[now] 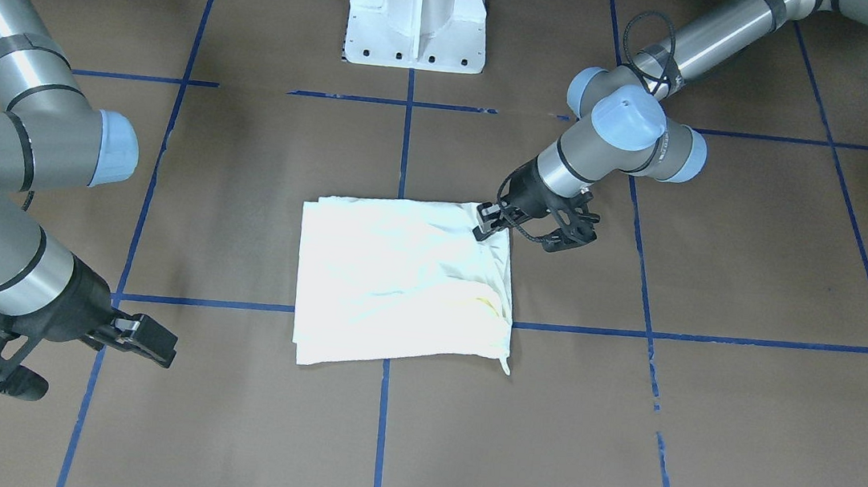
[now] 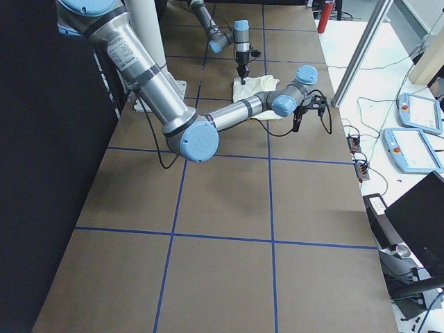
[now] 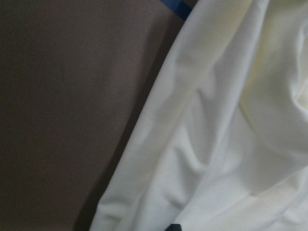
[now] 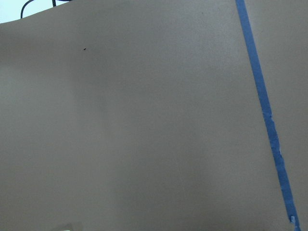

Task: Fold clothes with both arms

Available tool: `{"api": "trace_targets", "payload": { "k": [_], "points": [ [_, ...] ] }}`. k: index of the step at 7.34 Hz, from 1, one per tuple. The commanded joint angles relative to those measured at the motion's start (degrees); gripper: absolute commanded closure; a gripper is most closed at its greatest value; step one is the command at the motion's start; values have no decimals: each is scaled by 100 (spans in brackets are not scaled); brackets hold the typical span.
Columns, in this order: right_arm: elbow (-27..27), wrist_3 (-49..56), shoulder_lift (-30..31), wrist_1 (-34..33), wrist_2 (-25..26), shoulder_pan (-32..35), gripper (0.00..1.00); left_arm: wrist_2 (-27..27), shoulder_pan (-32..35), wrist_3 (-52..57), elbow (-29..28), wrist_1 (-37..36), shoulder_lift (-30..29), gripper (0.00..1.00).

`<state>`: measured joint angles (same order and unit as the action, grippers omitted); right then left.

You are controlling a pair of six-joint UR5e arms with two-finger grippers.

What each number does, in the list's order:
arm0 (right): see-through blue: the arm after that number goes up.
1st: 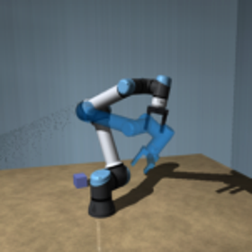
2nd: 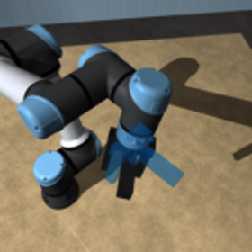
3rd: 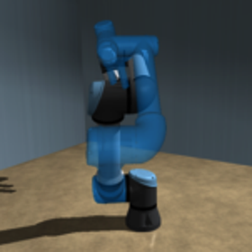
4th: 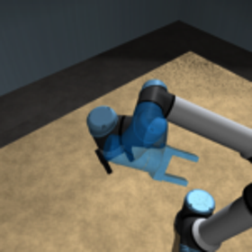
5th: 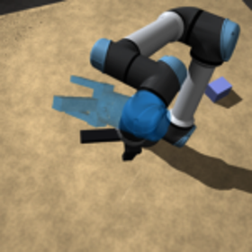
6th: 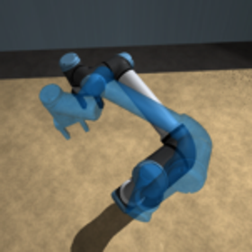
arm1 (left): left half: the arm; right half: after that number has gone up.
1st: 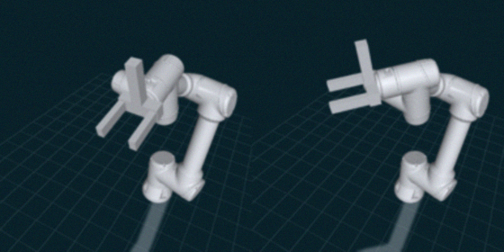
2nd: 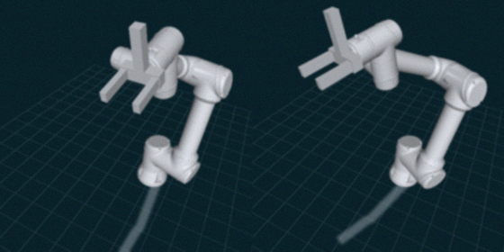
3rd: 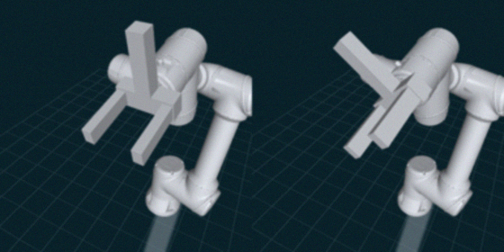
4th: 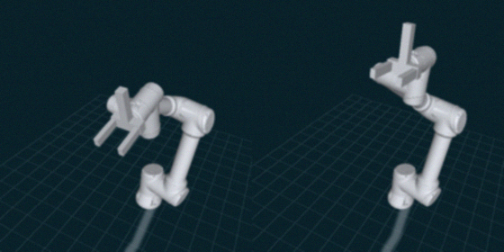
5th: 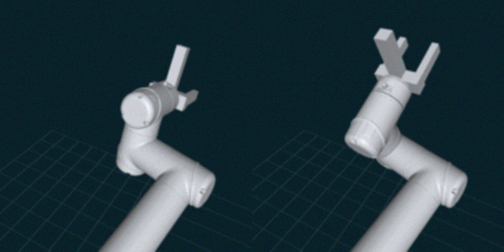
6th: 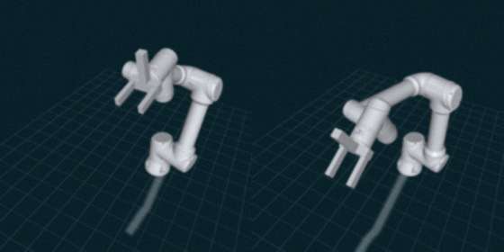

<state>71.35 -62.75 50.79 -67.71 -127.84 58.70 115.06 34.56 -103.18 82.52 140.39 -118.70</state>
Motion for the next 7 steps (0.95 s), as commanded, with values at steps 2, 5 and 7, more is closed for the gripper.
{"api": "trace_targets", "payload": {
  "k": [2, 5, 7],
  "points": [
    [19, 0, 18, 12, -13, 10, 0, 664, 794, 131, 219, -21, 5, 1],
    [404, 349, 535, -32, -100, 395, 0, 1264, 1955, 1706, 588, -64, 581, 1],
    [475, 1443, 992, -197, -145, 869, 0, 1256, 2814, 3663, 581, -65, 1424, 1]
  ]
}}
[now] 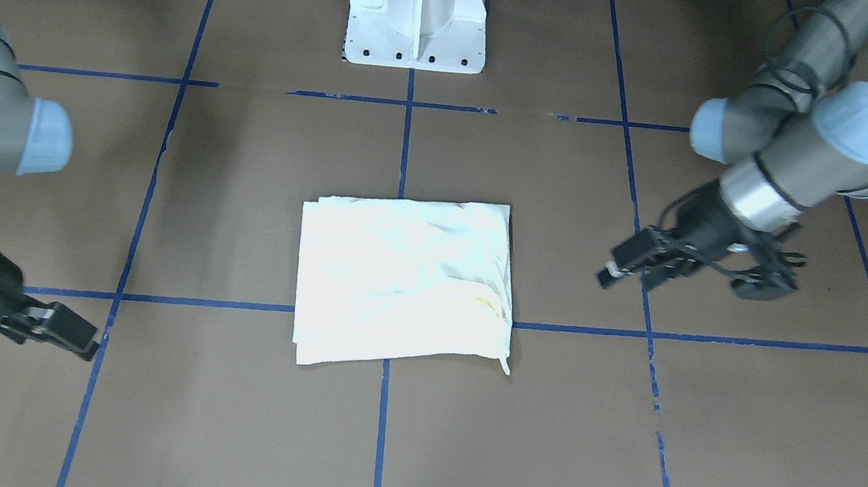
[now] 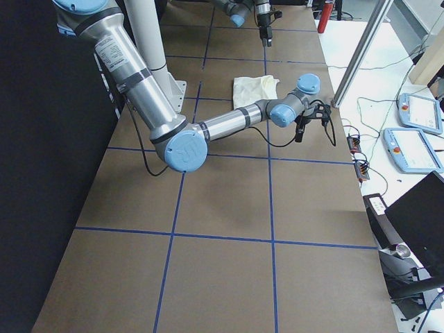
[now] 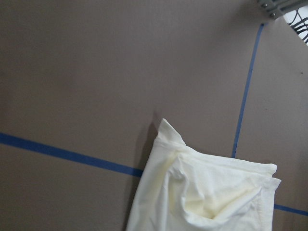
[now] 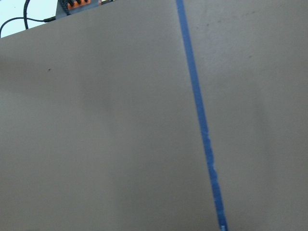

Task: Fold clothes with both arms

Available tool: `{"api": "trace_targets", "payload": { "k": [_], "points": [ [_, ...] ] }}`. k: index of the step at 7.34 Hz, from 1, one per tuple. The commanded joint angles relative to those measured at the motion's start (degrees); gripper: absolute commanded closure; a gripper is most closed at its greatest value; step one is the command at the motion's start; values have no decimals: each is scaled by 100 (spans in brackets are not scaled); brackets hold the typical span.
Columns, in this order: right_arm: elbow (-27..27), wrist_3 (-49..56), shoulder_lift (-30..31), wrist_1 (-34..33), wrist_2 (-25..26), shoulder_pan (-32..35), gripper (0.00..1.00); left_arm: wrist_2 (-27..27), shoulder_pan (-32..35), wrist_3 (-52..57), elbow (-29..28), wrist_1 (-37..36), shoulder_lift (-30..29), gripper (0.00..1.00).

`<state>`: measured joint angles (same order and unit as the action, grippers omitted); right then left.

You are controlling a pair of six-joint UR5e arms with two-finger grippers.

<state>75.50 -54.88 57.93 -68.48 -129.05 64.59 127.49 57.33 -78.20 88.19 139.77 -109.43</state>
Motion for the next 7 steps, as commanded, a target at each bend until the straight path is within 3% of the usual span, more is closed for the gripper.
{"api": "trace_targets", "payload": {
  "k": [1, 2, 4, 6, 7],
  "points": [
    [62, 1594, 445, -487, -15, 578, 0, -5, 1090, 2332, -3, -11, 954, 1],
    [96, 2569, 691, -847, -15, 877, 0, -48, 1635, 3371, -29, -255, 1298, 0],
    [691, 3760, 1585, -1298, -23, 1264, 0, -450, 2568, 6355, 14, -1734, 1459, 0],
    [1220, 4064, 2133, -1937, -268, 1608, 0, -568, 3229, 9012, 102, -2811, 1625, 0],
    [1500, 4003, 2474, -1906, -261, 1627, 0, -550, 3249, 9293, 163, -2876, 1879, 0]
  ]
}}
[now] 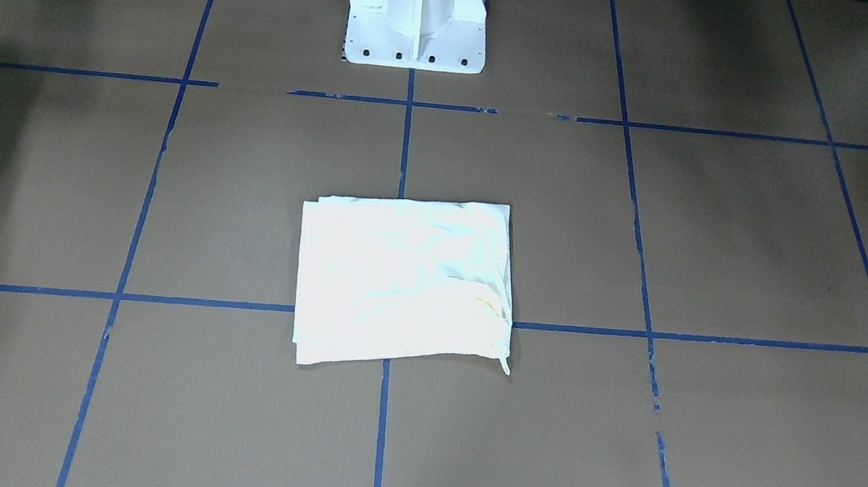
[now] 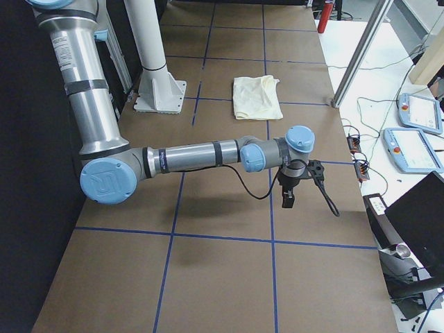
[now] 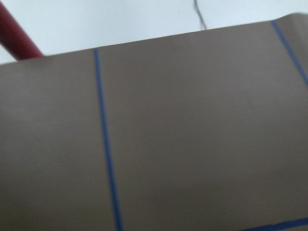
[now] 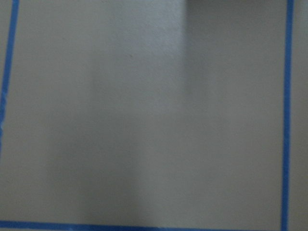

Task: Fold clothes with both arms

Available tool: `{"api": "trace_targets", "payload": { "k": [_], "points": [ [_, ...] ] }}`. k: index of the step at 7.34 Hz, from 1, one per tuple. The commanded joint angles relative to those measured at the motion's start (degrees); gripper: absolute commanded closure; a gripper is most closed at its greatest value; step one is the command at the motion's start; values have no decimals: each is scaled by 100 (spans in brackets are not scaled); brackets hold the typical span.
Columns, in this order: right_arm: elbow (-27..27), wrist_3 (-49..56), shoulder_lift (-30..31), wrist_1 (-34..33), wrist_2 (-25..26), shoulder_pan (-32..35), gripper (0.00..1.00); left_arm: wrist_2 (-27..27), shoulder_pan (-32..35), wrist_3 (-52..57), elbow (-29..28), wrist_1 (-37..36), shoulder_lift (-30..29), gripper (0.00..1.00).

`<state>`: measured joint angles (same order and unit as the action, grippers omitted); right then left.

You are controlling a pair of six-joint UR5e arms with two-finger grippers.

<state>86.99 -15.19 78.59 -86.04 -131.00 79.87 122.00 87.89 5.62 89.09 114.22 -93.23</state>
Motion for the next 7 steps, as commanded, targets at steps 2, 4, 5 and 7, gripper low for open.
{"api": "trace_targets", "payload": {
  "k": [2, 4, 5, 7],
  "points": [
    [617, 86, 509, -150, -92, 37, 0, 51, 167, 949, 99, 228, 358, 0],
    [704, 86, 709, -98, -511, 55, 0, -44, 167, 871, -85, 147, 437, 0],
    [705, 103, 971, 199, -549, 81, 0, -10, 176, 818, 332, -1021, 359, 0],
    [670, 112, 1595, 850, -654, 343, 0, 409, 167, 870, 1091, -2855, 367, 0]
  ]
}}
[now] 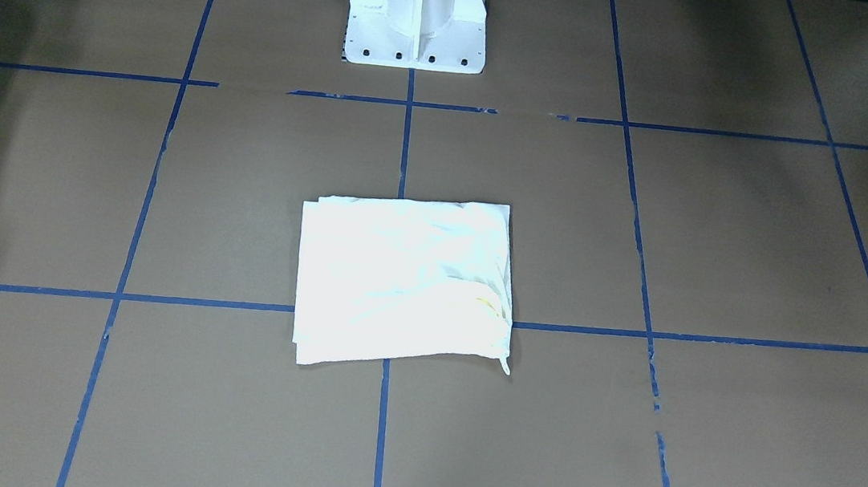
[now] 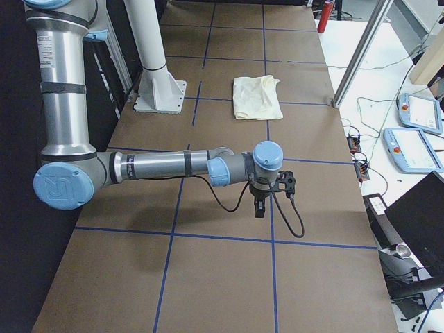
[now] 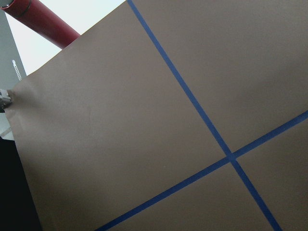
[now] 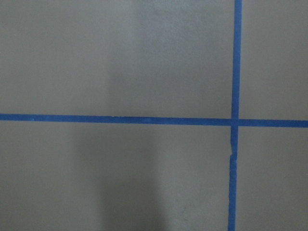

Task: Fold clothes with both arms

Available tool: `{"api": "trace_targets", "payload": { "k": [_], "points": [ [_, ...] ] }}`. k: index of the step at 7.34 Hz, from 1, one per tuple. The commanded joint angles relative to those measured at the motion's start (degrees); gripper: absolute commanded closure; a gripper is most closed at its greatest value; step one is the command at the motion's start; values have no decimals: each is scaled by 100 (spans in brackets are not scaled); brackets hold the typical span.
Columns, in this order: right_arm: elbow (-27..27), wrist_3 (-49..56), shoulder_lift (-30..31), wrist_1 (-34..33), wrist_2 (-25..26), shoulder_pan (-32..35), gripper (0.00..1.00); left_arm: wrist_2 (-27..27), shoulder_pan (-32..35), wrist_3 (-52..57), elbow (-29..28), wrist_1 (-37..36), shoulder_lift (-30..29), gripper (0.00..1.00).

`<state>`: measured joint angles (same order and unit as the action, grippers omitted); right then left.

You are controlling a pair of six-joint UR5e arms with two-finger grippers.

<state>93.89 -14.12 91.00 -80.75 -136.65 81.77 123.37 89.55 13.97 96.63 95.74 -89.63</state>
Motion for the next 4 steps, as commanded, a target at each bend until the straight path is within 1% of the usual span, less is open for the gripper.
{"api": "trace_targets", "payload": {
  "k": [1, 2, 3, 4],
  "points": [
    [-37, 14, 461, 324, -247, 477, 0, 466, 10, 53, 148, -1039, 68, 0],
    [-46, 49, 619, 332, -309, 681, 0, 573, 10, 54, -150, -1014, 69, 0],
    [-124, 363, 681, 324, -293, 865, 0, 591, 10, 62, -327, -813, 103, 0],
    [-142, 531, 708, 332, -275, 972, 0, 600, 10, 45, -355, -724, 95, 0]
  ]
}}
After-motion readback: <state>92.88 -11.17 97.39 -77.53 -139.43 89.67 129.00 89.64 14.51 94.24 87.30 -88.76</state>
